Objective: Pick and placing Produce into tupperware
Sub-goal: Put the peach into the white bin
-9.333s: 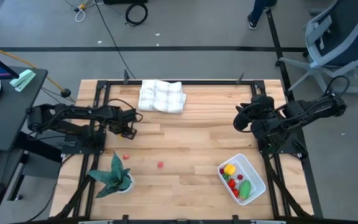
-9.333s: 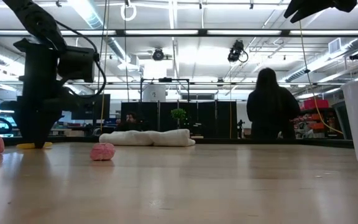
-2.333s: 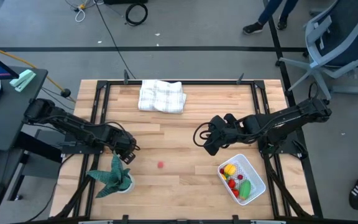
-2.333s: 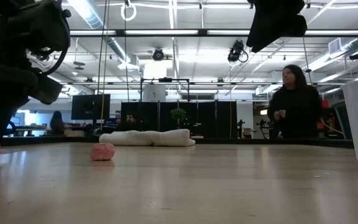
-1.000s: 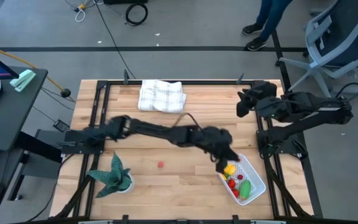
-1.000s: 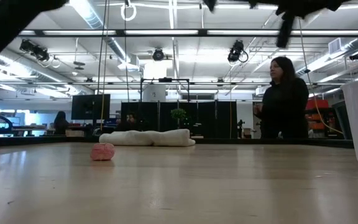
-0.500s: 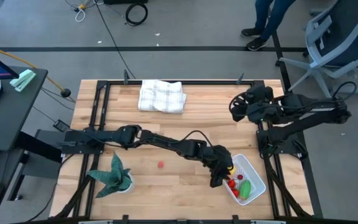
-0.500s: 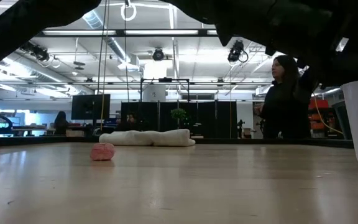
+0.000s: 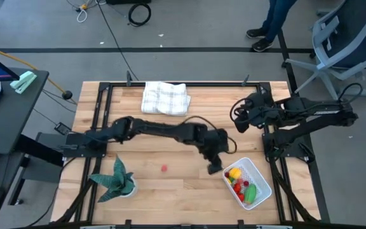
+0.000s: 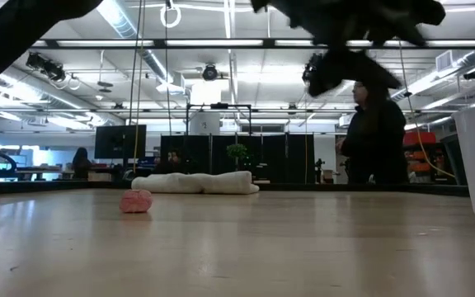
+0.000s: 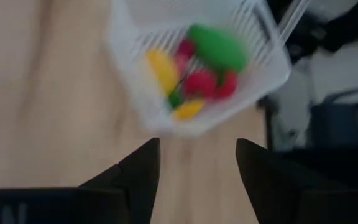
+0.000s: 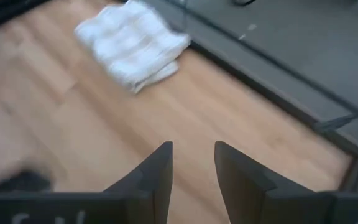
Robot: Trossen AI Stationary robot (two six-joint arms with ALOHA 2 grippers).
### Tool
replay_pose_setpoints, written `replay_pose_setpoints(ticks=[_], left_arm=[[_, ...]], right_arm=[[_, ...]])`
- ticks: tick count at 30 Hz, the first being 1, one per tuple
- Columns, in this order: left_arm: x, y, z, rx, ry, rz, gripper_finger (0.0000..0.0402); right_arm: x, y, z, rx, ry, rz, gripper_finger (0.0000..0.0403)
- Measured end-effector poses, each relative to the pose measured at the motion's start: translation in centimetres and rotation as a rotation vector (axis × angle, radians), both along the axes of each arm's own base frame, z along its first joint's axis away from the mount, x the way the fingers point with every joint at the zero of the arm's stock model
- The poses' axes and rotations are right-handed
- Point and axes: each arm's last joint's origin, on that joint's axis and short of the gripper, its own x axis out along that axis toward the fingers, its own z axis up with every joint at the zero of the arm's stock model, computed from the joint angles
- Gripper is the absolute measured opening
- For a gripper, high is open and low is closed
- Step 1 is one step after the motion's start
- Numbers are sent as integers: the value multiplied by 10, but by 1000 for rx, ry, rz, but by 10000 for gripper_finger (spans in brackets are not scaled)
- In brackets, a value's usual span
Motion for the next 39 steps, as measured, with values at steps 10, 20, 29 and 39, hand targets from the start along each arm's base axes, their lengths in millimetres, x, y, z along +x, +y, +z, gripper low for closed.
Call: replay_pose_setpoints(ticks=[10,20,29,39], left_arm=[[-101,39,67,516,490,30,155],[-163,65,138,619,431,164,105],[-213,90,190,630,303,307,83],[-260,127,222,730,250,476,109]], right_arm=[[2,8,-4,231,54,207,128],[50,32,-7,260,-199,393,128],[125,70,-58,176,-143,641,128],[204,76,-125,147,-260,764,128]])
